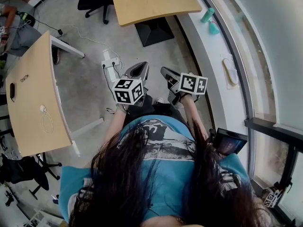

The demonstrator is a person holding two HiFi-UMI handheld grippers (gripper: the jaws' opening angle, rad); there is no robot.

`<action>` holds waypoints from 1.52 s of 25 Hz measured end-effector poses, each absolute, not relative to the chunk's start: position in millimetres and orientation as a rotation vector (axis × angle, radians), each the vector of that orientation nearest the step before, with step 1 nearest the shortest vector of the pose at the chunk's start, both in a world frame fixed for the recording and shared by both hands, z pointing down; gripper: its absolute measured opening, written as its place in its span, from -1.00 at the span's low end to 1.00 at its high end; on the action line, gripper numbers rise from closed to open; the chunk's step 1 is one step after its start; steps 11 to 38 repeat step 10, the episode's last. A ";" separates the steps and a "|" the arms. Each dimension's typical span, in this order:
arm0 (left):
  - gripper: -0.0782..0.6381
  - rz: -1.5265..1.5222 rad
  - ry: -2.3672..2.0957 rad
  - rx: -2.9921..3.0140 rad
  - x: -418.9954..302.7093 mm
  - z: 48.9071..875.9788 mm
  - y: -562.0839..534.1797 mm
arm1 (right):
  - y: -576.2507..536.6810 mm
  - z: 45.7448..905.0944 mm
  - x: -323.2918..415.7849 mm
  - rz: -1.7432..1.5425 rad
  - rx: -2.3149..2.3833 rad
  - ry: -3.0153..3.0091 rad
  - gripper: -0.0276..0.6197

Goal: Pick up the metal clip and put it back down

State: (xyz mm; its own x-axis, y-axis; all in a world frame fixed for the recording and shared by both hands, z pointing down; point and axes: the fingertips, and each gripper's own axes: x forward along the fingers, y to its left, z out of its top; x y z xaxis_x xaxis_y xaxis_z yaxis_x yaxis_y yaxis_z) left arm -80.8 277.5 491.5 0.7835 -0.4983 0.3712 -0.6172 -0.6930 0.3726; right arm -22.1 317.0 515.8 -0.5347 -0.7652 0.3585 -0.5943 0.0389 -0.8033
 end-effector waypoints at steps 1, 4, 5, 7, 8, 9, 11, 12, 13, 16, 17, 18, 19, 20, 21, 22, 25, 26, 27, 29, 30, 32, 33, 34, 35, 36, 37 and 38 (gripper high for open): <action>-0.78 0.330 -0.835 2.490 -80.9 491.3 278.5 | 318.2 515.8 -22.2 -1.507 -1.416 2.136 -0.87; -0.78 0.326 -0.837 2.494 -81.5 490.1 283.4 | 323.0 515.7 -22.6 -1.503 -1.417 2.140 -0.87; -0.78 0.325 -0.838 2.494 -82.0 489.8 284.4 | 324.0 515.5 -22.9 -1.501 -1.417 2.141 -0.87; -0.78 0.324 -0.840 2.495 -83.2 489.4 285.9 | 325.7 515.3 -23.7 -1.501 -1.417 2.142 -0.87; -0.78 0.324 -0.841 2.494 -83.8 489.4 286.6 | 326.4 515.3 -24.1 -1.502 -1.417 2.142 -0.87; -0.78 0.324 -0.842 2.494 -84.5 489.3 287.2 | 327.0 515.3 -24.6 -1.502 -1.417 2.143 -0.87; -0.78 0.324 -0.844 2.493 -85.3 489.2 287.8 | 327.6 515.3 -25.0 -1.503 -1.417 2.144 -0.87; -0.78 0.324 -0.844 2.493 -85.3 489.2 287.8 | 327.6 515.3 -25.0 -1.503 -1.417 2.144 -0.87; -0.78 0.324 -0.844 2.493 -85.3 489.2 287.8 | 327.6 515.3 -25.0 -1.503 -1.417 2.144 -0.87; -0.78 0.324 -0.844 2.493 -85.3 489.2 287.8 | 327.6 515.3 -25.0 -1.503 -1.417 2.144 -0.87; -0.78 0.324 -0.844 2.493 -85.3 489.2 287.8 | 327.6 515.3 -25.0 -1.503 -1.417 2.144 -0.87; -0.78 0.324 -0.844 2.493 -85.3 489.2 287.8 | 327.6 515.3 -25.0 -1.503 -1.417 2.144 -0.87; -0.78 0.324 -0.844 2.493 -85.3 489.2 287.8 | 327.6 515.3 -25.0 -1.503 -1.417 2.144 -0.87; -0.78 0.324 -0.844 2.493 -85.3 489.2 287.8 | 327.6 515.3 -25.0 -1.503 -1.417 2.144 -0.87; -0.78 0.324 -0.844 2.493 -85.3 489.2 287.8 | 327.6 515.3 -25.0 -1.503 -1.417 2.144 -0.87; -0.78 0.324 -0.844 2.493 -85.3 489.2 287.8 | 327.6 515.3 -25.0 -1.503 -1.417 2.144 -0.87; -0.78 0.324 -0.844 2.493 -85.3 489.2 287.8 | 327.6 515.3 -25.0 -1.503 -1.417 2.144 -0.87; -0.78 0.324 -0.844 2.493 -85.3 489.2 287.8 | 327.6 515.3 -25.0 -1.503 -1.417 2.144 -0.87; -0.78 0.324 -0.844 2.493 -85.3 489.2 287.8 | 327.6 515.3 -25.0 -1.503 -1.417 2.144 -0.87; -0.78 0.324 -0.844 2.493 -85.3 489.2 287.8 | 327.6 515.3 -25.0 -1.503 -1.417 2.144 -0.87; -0.78 0.324 -0.844 2.493 -85.3 489.2 287.8 | 327.6 515.3 -25.0 -1.503 -1.417 2.144 -0.87; -0.78 0.324 -0.844 2.493 -85.3 489.2 287.8 | 327.6 515.3 -25.0 -1.503 -1.417 2.144 -0.87; -0.78 0.324 -0.844 2.493 -85.3 489.2 287.8 | 327.6 515.3 -25.0 -1.503 -1.417 2.144 -0.87; -0.78 0.324 -0.844 2.493 -85.3 489.2 287.8 | 327.6 515.3 -25.0 -1.503 -1.417 2.144 -0.87; -0.78 0.324 -0.844 2.493 -85.3 489.2 287.8 | 327.6 515.3 -25.0 -1.503 -1.417 2.144 -0.87; -0.78 0.324 -0.844 2.493 -85.3 489.2 287.8 | 327.6 515.3 -25.0 -1.503 -1.417 2.144 -0.87; -0.78 0.324 -0.844 2.493 -85.3 489.2 287.8 | 327.6 515.3 -25.0 -1.503 -1.417 2.144 -0.87; -0.78 0.324 -0.844 2.493 -85.3 489.2 287.8 | 327.6 515.3 -25.0 -1.503 -1.417 2.144 -0.87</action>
